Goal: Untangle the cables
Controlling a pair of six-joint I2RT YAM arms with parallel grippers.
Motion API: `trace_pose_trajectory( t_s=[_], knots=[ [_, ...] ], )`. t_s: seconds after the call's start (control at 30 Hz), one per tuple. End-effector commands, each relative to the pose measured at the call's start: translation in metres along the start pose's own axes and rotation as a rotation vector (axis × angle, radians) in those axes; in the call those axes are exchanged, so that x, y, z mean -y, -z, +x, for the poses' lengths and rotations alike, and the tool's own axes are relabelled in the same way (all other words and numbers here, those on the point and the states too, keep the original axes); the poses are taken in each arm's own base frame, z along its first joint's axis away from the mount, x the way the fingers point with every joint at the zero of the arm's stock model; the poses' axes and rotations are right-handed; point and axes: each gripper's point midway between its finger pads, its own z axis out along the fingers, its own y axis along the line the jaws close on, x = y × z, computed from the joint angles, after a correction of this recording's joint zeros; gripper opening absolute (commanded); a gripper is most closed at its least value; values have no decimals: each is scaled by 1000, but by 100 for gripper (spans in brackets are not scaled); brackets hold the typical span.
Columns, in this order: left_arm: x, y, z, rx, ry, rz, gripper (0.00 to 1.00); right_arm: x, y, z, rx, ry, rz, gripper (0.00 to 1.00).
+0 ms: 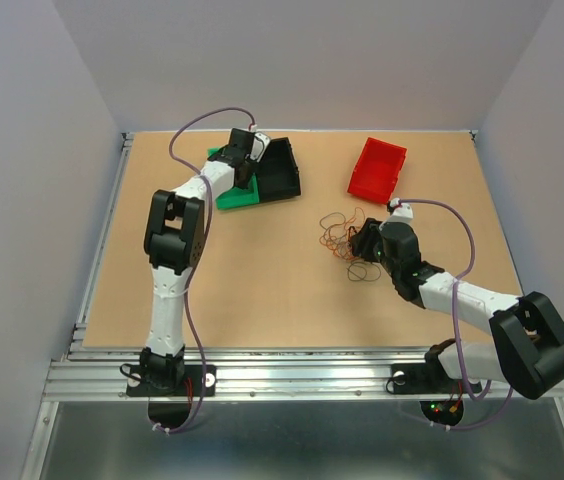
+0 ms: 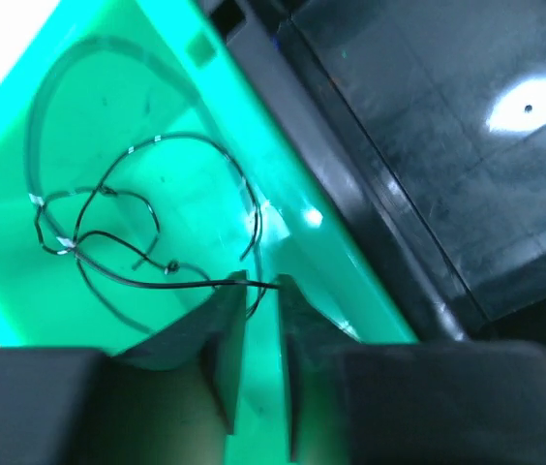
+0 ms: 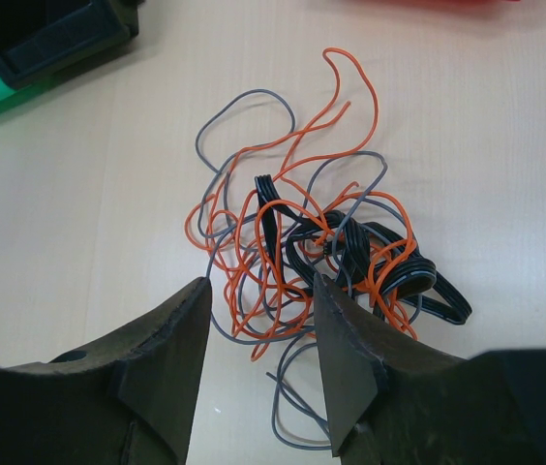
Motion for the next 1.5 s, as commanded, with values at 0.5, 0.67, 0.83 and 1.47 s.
trace_pose_trajectory(
  t_s=[0.5,0.67,0.83,1.47],
  knots=[
    [-14,139,-72,322,35,-67,72,-9,-6,-5,21,8,-30,18],
    [44,180,-80,425,-23,39,76,-16,-5,-3,5,18,-65,1],
    [126,213,-100,512,-40,273,80,-11,0,-7,23,9,-33,27],
    [282,184,-54,432,-122,636,79,50,23,-19,99,-51,283,47]
  ],
)
